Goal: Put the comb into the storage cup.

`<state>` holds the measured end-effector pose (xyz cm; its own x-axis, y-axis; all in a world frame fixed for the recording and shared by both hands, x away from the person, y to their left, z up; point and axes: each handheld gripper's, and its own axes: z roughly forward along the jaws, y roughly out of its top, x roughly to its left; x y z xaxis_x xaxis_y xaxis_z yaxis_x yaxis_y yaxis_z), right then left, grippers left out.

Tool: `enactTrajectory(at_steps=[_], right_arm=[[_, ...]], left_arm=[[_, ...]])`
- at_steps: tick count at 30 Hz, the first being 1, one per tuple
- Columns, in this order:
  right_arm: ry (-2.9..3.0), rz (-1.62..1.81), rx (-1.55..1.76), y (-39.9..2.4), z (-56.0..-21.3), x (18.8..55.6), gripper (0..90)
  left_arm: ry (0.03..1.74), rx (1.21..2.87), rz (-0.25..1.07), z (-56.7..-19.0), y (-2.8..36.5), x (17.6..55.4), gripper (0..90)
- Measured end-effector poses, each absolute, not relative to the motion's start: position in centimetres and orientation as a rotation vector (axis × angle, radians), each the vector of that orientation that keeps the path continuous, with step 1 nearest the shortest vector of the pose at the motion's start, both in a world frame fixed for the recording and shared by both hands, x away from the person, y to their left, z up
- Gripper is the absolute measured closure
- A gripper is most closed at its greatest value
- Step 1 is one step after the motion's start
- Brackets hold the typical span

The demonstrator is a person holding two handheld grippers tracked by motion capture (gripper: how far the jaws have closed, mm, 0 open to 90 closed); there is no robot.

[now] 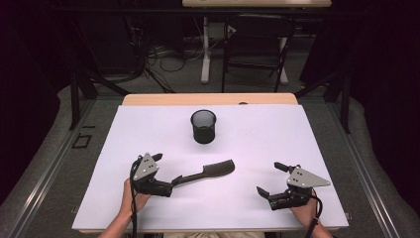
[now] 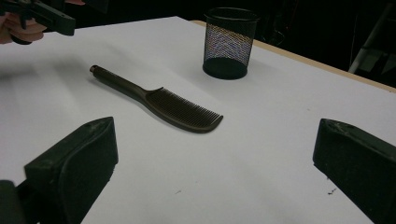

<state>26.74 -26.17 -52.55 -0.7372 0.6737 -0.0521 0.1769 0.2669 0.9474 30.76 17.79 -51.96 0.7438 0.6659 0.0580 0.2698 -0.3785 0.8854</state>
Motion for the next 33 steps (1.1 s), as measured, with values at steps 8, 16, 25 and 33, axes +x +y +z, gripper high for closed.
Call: enactTrajectory(at_steps=[8,16,25,33], right_arm=[[2.09,1.478,0.77,-26.2,-52.5,26.8,0.0],[2.094,1.476,0.77,-26.2,-52.6,26.8,0.0],[2.095,1.472,0.77,-26.3,-52.5,26.8,0.0],[2.097,1.479,0.771,-26.2,-52.6,26.8,0.0]], left_arm=[[0.708,2.037,0.467,-51.8,16.7,31.9,0.0],[0.701,2.092,0.428,-51.8,16.0,32.9,0.0],[0.668,2.154,0.399,-51.0,15.0,33.8,0.0],[0.629,2.242,0.358,-51.1,13.9,34.6,0.0]])
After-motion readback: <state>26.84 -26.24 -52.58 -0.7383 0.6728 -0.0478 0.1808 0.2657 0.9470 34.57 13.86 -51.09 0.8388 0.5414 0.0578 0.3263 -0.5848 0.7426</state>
